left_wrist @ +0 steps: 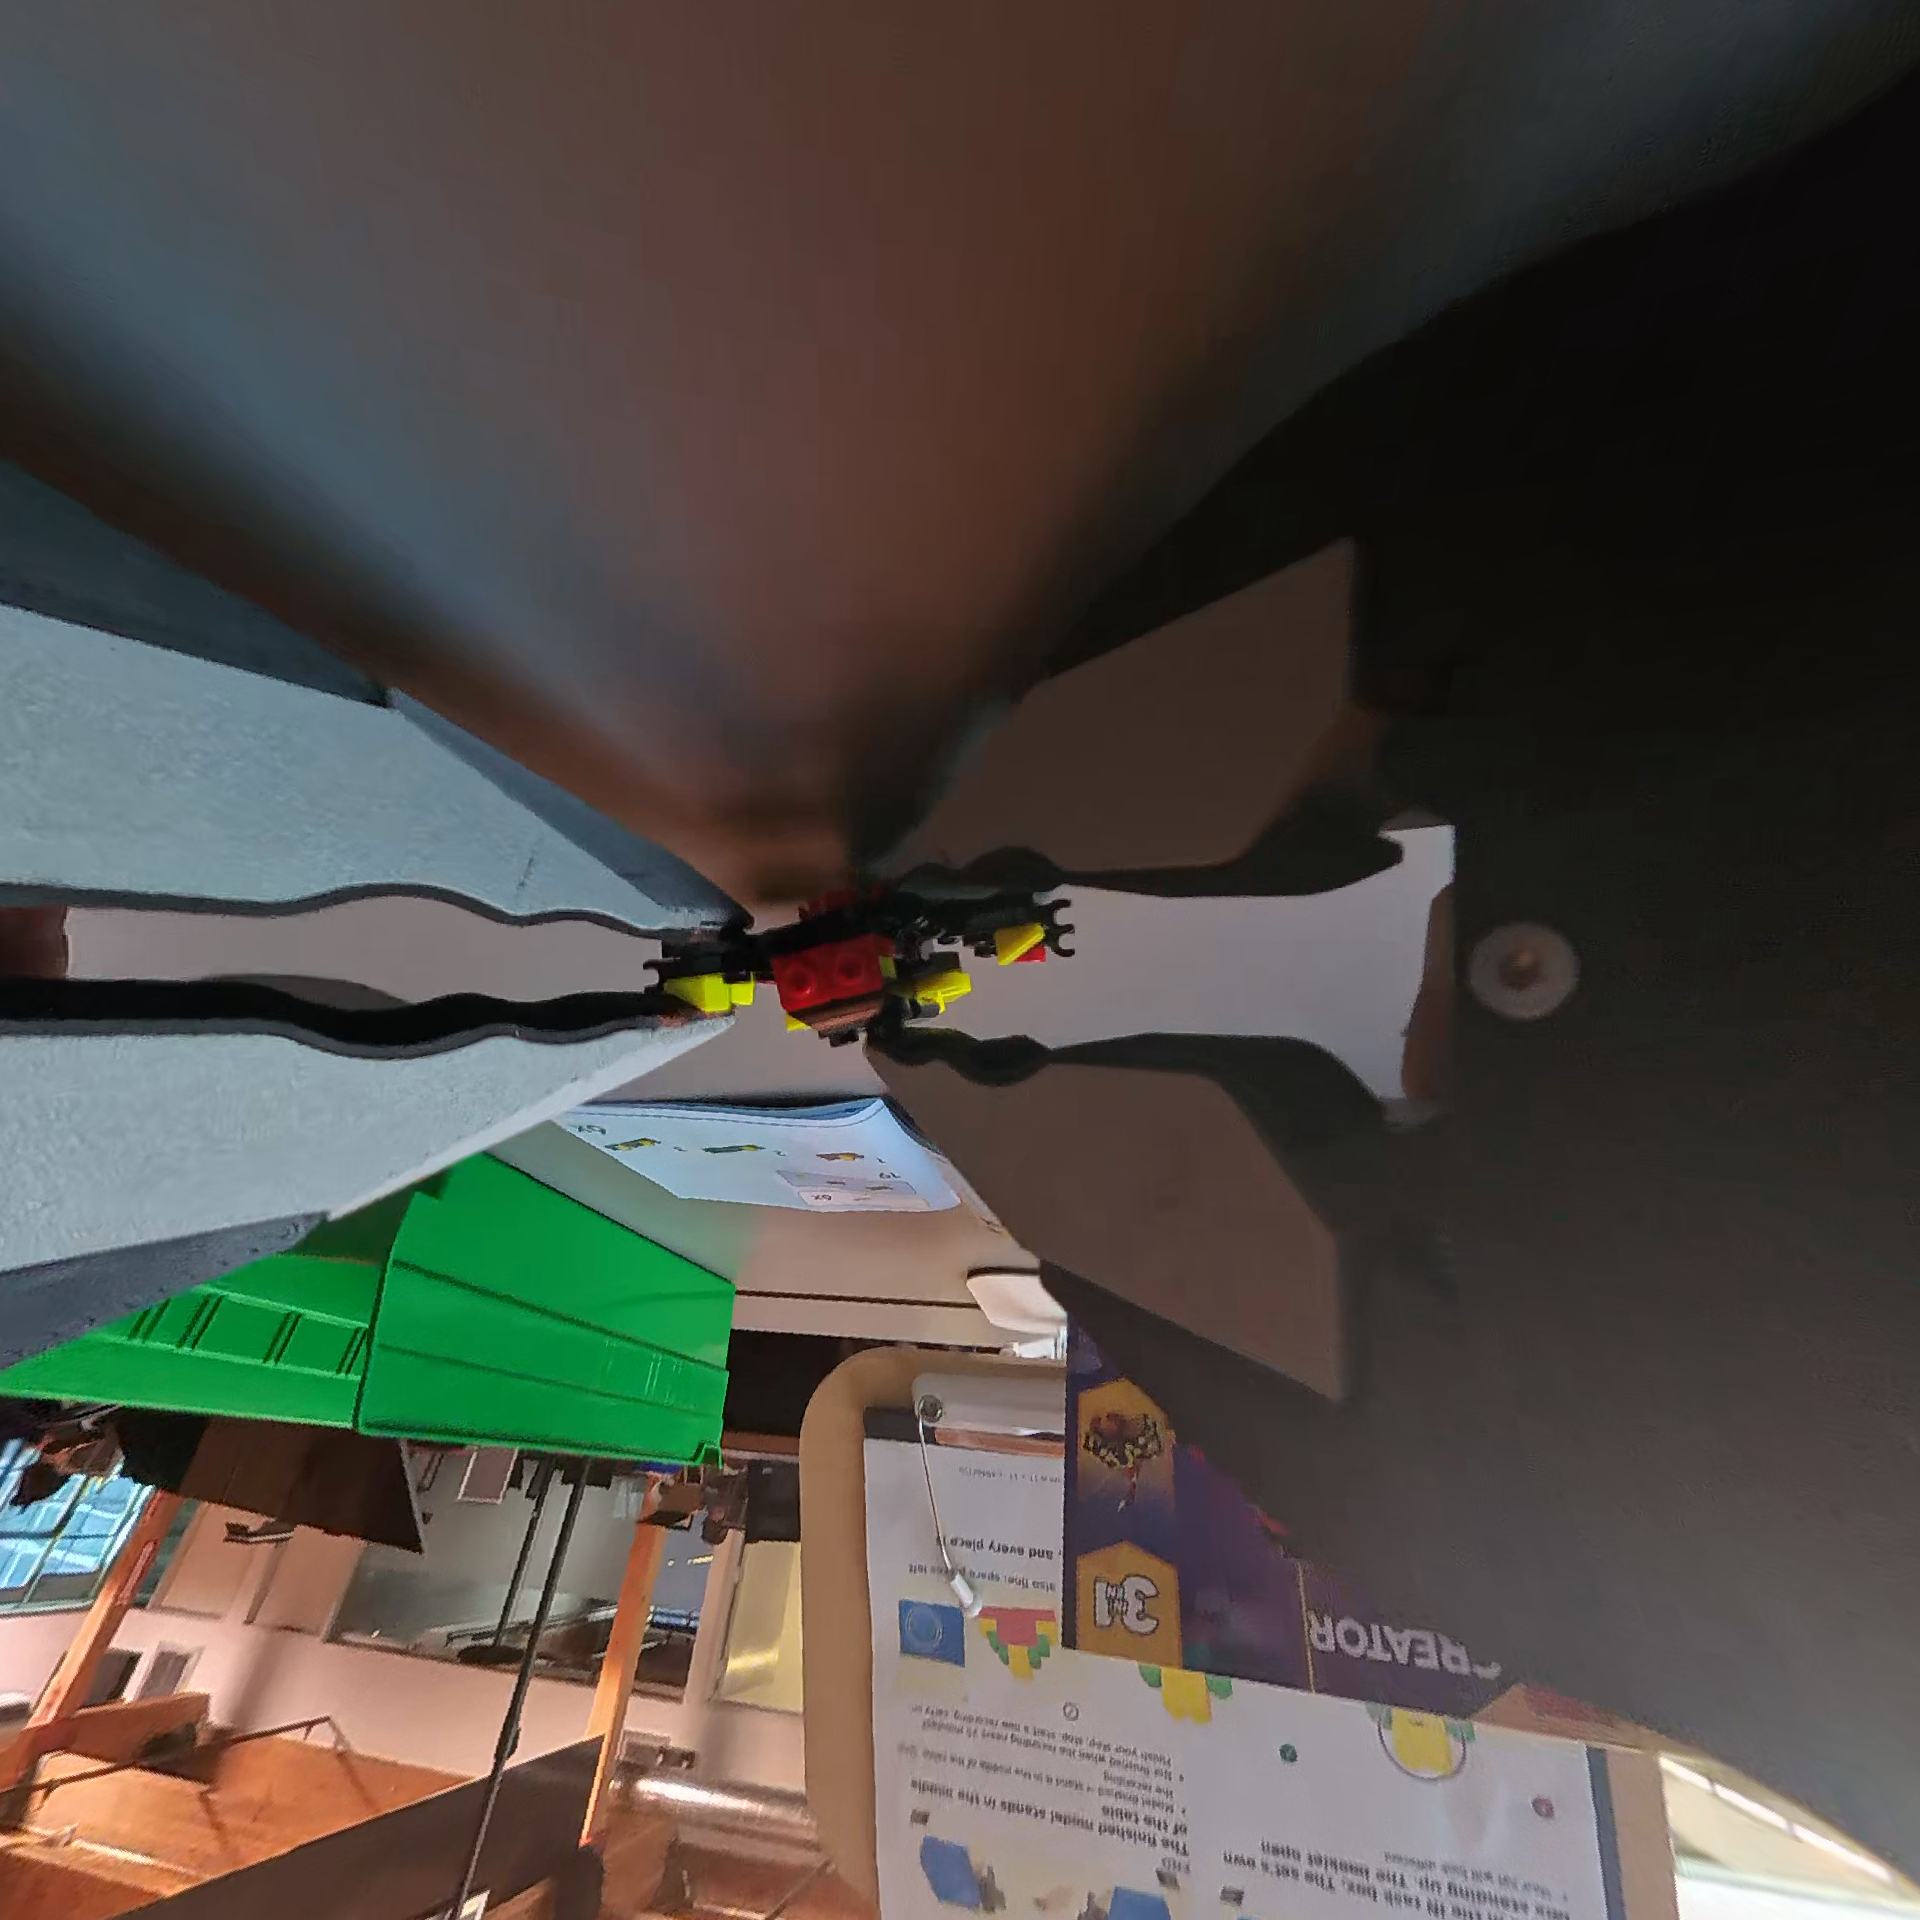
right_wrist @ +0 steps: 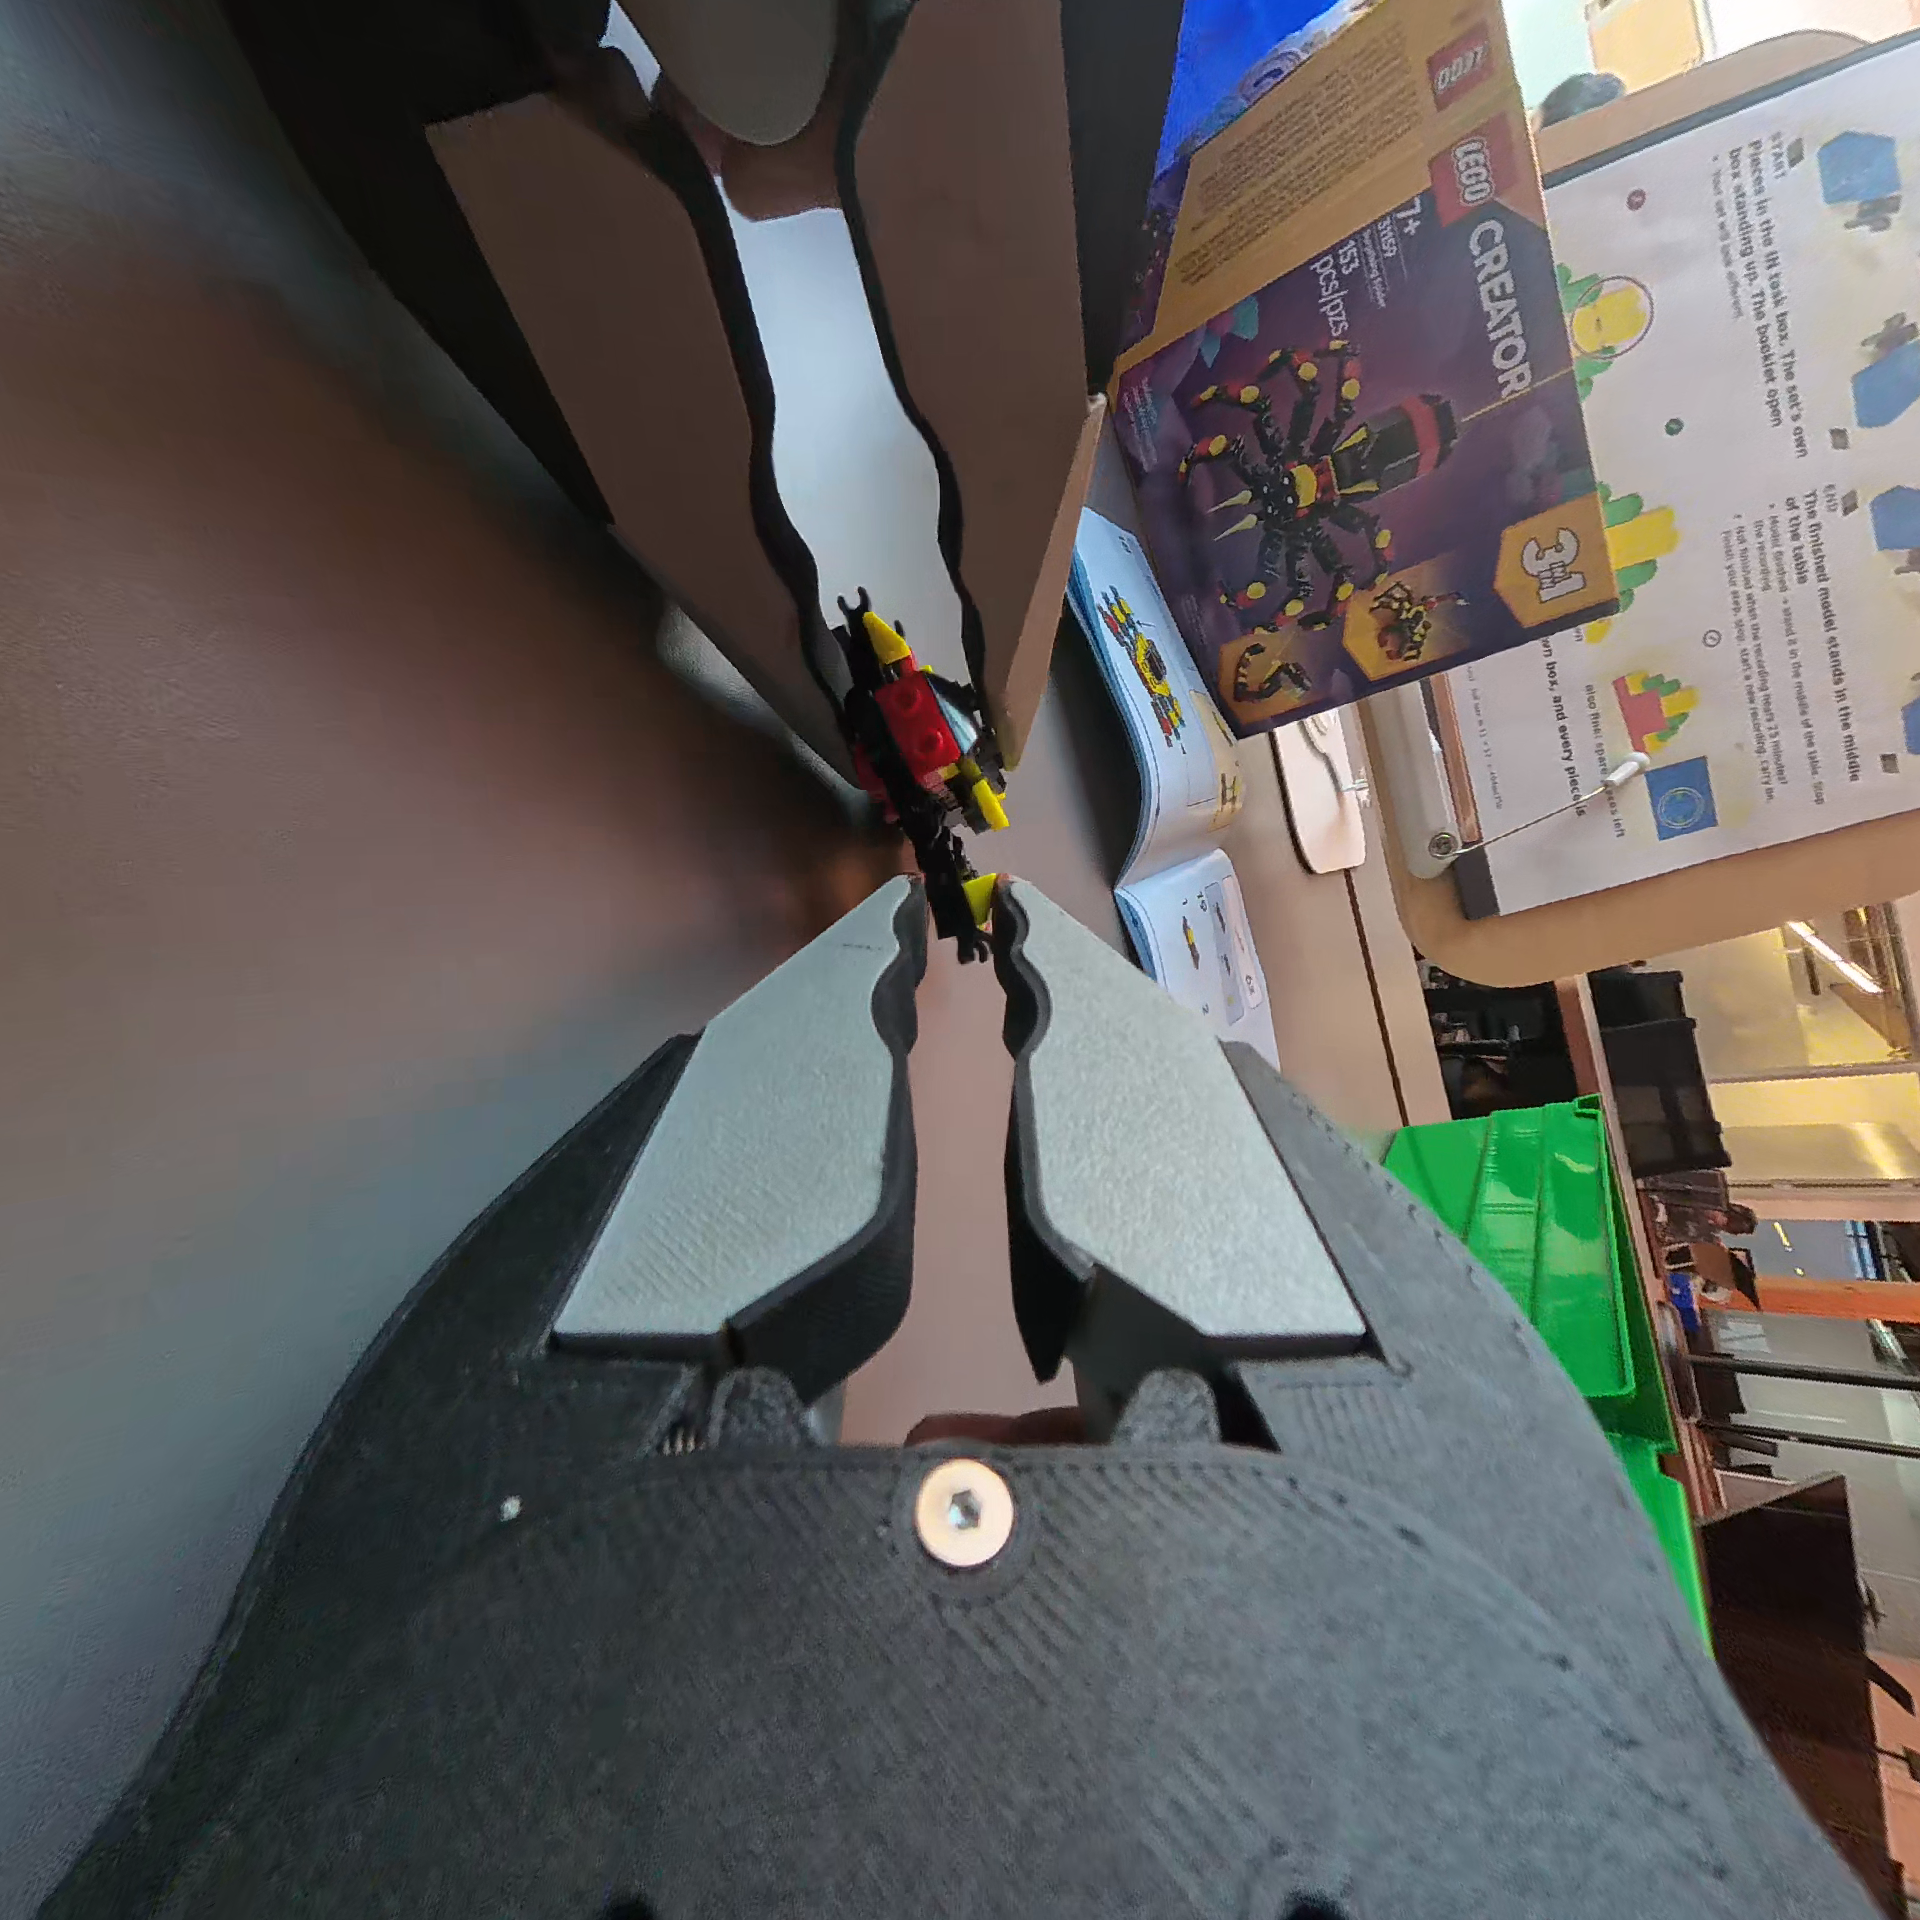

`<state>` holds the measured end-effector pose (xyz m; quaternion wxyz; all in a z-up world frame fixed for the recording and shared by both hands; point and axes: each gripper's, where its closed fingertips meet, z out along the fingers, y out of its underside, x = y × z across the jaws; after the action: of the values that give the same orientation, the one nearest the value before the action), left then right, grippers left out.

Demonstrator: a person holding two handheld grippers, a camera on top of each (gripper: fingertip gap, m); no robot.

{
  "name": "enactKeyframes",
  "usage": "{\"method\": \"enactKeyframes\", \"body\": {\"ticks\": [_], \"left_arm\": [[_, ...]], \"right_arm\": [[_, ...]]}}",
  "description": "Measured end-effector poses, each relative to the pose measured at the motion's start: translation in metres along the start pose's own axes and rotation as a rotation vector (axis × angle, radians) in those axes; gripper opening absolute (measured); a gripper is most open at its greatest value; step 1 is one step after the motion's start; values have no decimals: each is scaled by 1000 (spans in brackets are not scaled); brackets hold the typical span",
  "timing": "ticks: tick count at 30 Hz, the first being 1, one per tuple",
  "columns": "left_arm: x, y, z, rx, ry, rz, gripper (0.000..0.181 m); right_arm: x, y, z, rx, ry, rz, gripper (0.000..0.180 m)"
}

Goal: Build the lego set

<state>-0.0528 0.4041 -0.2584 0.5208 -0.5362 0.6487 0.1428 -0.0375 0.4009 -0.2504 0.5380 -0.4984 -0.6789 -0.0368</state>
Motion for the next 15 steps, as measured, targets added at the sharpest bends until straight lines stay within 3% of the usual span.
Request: {"method": "enactKeyframes", "body": {"ticks": [8,10,15], "left_arm": [[-11,-4,-2,58,-2,-126,23],[-17,1,-2,38,-44,-79,23],[-22,9,-3,-30,-135,119,22]], "right_arm": [[11,-9,-5,66,48,56,15],[11,-13,-7,109,25,96,26],[11,-8,-5,99,-12,143,30]]}}
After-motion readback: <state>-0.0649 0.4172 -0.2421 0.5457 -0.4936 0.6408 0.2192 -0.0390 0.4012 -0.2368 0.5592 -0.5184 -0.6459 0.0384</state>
